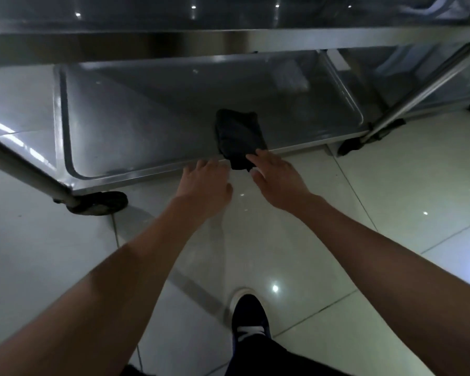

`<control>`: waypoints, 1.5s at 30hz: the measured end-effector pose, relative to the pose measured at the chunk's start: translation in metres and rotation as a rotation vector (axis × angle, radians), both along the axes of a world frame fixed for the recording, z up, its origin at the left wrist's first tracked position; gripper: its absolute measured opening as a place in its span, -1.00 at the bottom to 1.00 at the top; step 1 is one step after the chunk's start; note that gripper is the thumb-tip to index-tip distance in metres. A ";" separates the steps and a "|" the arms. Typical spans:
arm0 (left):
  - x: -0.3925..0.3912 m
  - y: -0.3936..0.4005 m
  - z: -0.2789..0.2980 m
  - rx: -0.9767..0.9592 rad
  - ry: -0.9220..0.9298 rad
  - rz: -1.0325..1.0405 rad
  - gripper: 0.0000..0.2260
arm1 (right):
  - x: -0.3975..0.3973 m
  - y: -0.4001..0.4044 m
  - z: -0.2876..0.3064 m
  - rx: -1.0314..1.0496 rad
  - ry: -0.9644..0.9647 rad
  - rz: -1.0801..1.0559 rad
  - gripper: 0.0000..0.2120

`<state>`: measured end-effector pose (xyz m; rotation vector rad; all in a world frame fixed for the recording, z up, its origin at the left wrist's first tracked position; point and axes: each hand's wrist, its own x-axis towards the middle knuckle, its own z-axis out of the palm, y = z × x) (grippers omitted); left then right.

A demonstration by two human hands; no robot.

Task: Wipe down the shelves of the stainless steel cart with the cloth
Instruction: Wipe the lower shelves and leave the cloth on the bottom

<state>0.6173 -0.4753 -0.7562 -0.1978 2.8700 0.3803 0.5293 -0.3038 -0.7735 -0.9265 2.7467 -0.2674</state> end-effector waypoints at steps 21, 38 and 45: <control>-0.024 0.016 -0.019 -0.056 0.076 0.143 -0.66 | -0.077 -0.056 -0.024 0.028 0.050 0.125 -0.49; -0.103 0.047 -0.058 -0.060 0.170 0.358 -0.65 | -0.146 -0.030 -0.075 -0.150 0.036 0.265 -0.55; -0.157 0.097 -0.070 -0.058 0.196 0.252 -0.68 | -0.207 0.034 -0.081 -0.229 0.051 0.100 -0.55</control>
